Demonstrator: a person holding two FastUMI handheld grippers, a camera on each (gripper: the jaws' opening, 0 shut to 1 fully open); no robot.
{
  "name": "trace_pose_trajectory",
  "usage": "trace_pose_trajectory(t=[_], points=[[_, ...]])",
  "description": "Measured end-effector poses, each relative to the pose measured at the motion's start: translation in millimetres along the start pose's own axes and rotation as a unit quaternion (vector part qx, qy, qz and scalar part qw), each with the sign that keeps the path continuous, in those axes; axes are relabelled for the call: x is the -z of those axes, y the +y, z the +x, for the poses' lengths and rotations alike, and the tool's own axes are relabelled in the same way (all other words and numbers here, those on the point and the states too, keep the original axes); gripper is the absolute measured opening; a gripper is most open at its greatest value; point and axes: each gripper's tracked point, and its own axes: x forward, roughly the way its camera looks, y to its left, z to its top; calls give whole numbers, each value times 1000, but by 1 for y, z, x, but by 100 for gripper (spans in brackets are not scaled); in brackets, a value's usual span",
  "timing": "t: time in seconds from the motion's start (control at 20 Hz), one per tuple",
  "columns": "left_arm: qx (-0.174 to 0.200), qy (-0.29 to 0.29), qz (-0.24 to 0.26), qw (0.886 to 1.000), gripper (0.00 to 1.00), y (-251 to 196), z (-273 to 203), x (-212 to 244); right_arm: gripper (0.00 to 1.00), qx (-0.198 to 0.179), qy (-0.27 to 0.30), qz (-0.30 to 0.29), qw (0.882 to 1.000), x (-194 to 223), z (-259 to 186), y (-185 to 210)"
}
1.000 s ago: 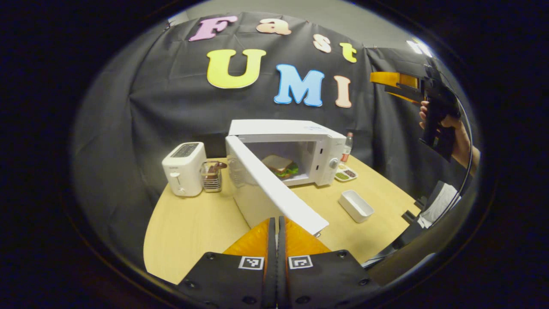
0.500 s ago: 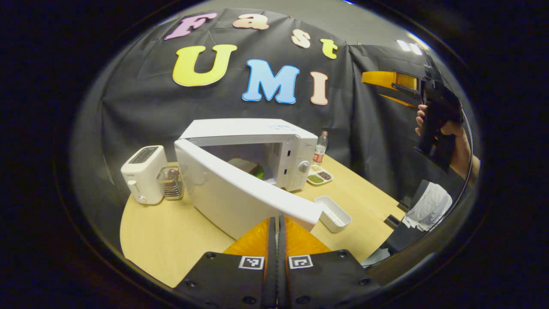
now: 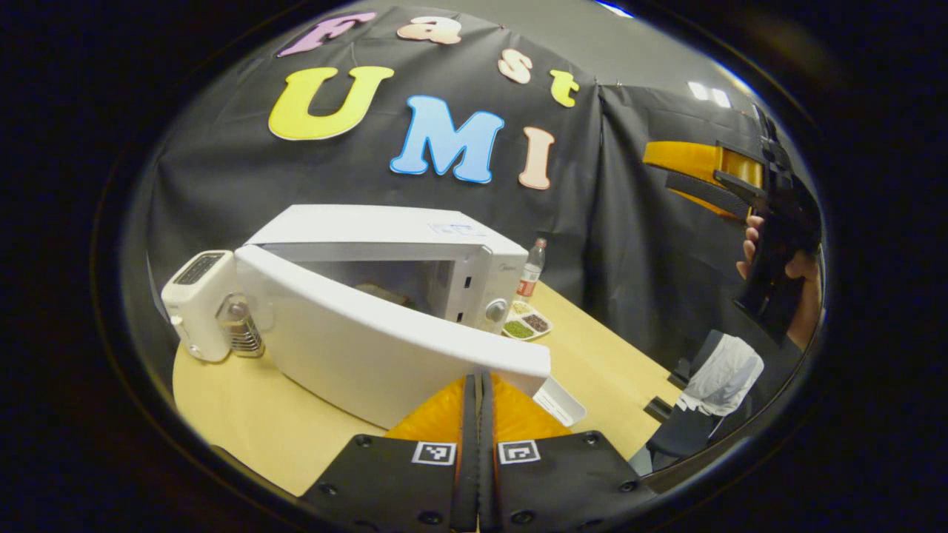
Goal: Open the microwave oven with the left hand, put the food in, and close the microwave oven.
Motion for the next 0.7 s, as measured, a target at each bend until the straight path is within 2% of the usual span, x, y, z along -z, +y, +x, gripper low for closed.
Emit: trace_pose_trajectory(t=[0.7], points=[[12, -5, 31, 999, 7, -10, 77, -35, 99, 41, 13, -5, 999, 9, -4, -37]])
